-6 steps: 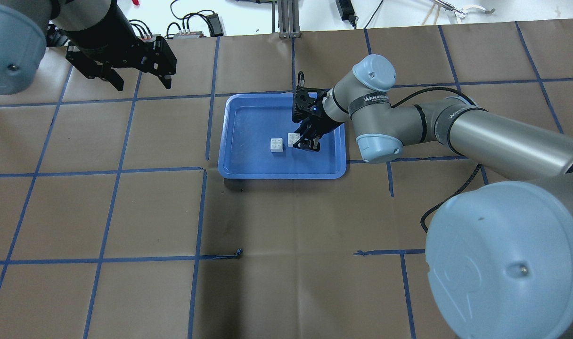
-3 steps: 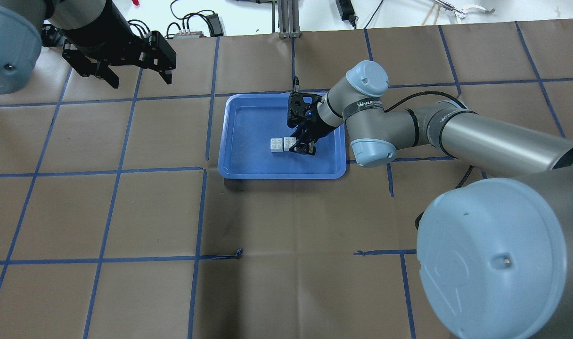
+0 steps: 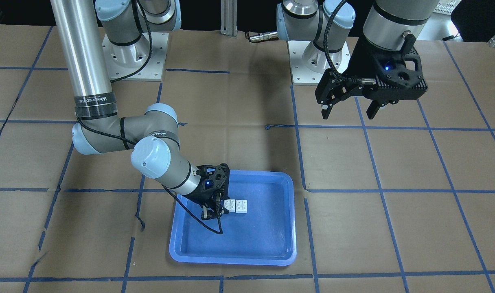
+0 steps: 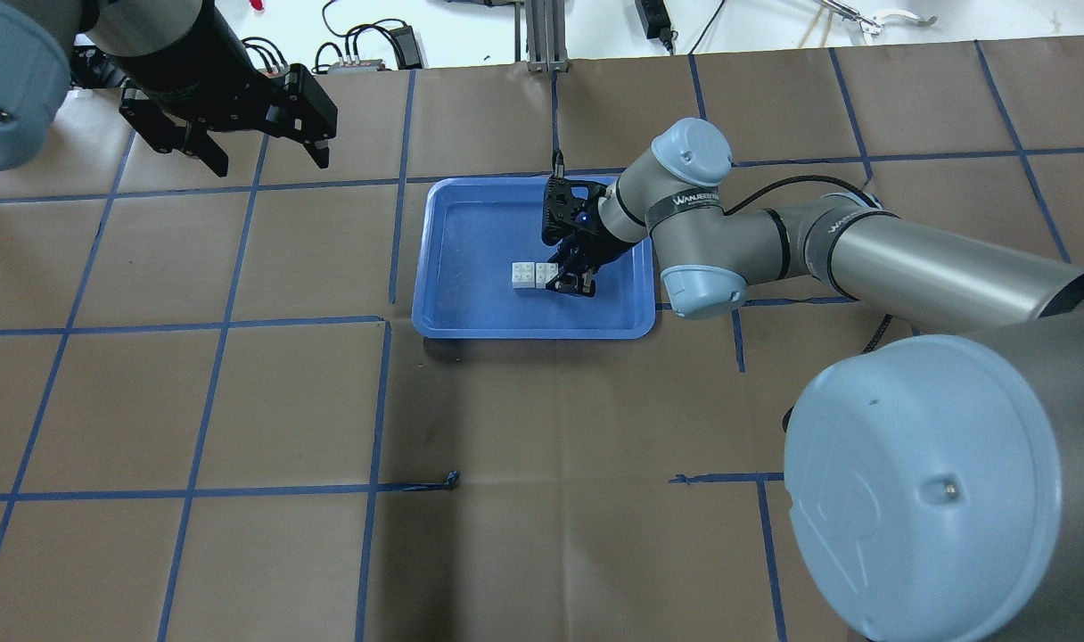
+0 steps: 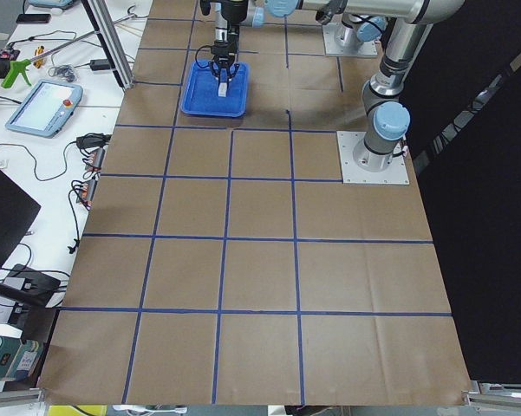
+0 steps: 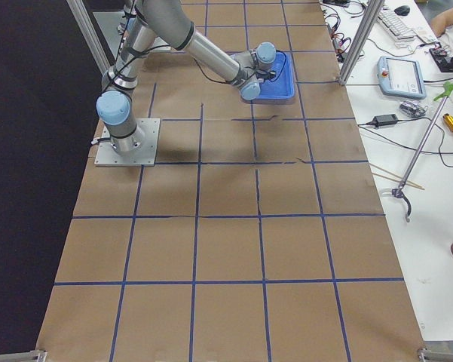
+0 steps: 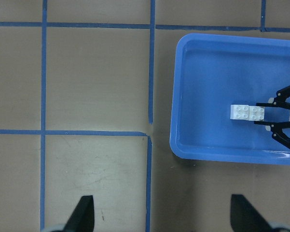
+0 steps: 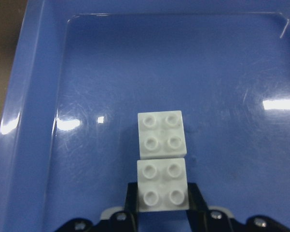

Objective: Assemble white blocks and place on blue tray

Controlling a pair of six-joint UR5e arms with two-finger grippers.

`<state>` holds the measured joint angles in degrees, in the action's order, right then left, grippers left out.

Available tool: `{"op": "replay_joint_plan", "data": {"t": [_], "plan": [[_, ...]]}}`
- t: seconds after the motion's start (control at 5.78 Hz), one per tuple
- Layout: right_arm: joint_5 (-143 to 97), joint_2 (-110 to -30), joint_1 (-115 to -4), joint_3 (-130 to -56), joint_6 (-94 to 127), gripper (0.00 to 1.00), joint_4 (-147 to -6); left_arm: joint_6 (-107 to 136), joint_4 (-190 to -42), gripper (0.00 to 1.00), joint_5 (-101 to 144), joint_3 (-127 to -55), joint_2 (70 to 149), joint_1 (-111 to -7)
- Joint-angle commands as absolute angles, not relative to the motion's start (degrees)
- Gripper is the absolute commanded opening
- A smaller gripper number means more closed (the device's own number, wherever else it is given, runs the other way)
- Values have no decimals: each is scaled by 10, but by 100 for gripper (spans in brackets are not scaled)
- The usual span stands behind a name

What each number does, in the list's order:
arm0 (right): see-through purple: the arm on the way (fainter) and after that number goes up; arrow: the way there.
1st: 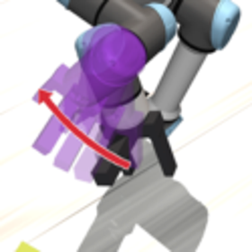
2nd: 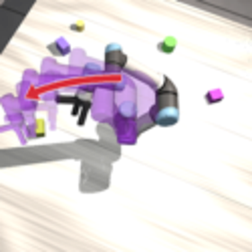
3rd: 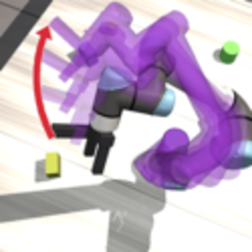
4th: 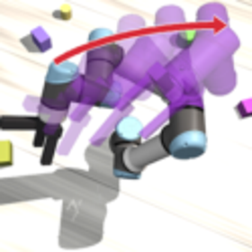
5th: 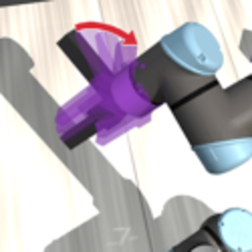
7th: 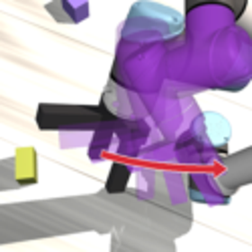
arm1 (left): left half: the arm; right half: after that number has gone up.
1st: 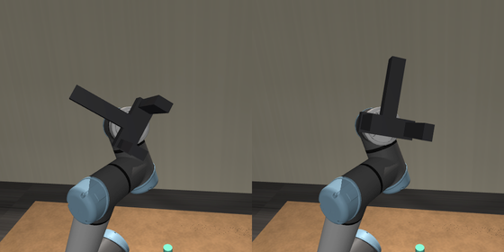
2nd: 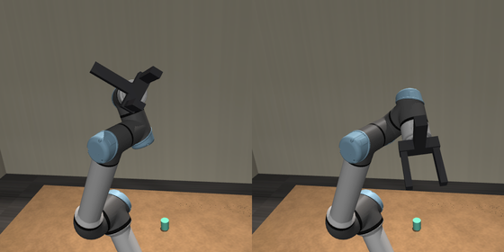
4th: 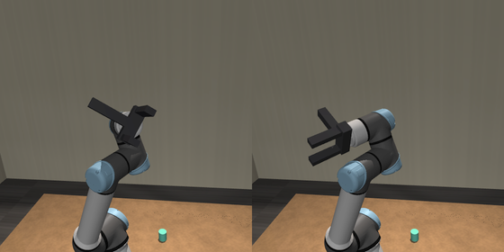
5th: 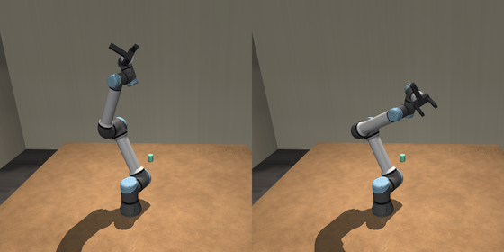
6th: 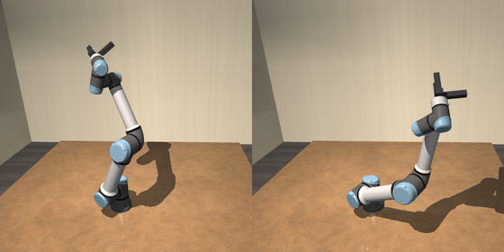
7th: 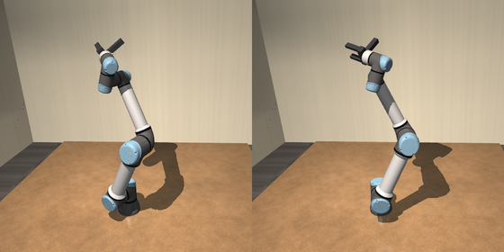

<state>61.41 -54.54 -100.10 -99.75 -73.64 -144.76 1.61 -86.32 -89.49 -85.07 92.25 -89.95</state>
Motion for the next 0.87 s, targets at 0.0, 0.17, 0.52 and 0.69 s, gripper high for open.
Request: {"op": "replay_joint_plan", "data": {"t": [0.0, 0.17, 0.52, 0.69], "plan": [[613, -546, -1001, -998, -724, 30, -1448, 16, -858, 100, -898, -850, 921, -902], [613, -546, -1001, -998, -720, 30, -1448, 13, -858, 100, -902, -853, 918, -903], [612, -546, -1001, -998, -716, 30, -1448, 9, -858, 100, -901, -853, 916, -899], [611, -546, -1001, -998, -716, 30, -1448, 9, -858, 100, -901, -850, 916, -899]]}}
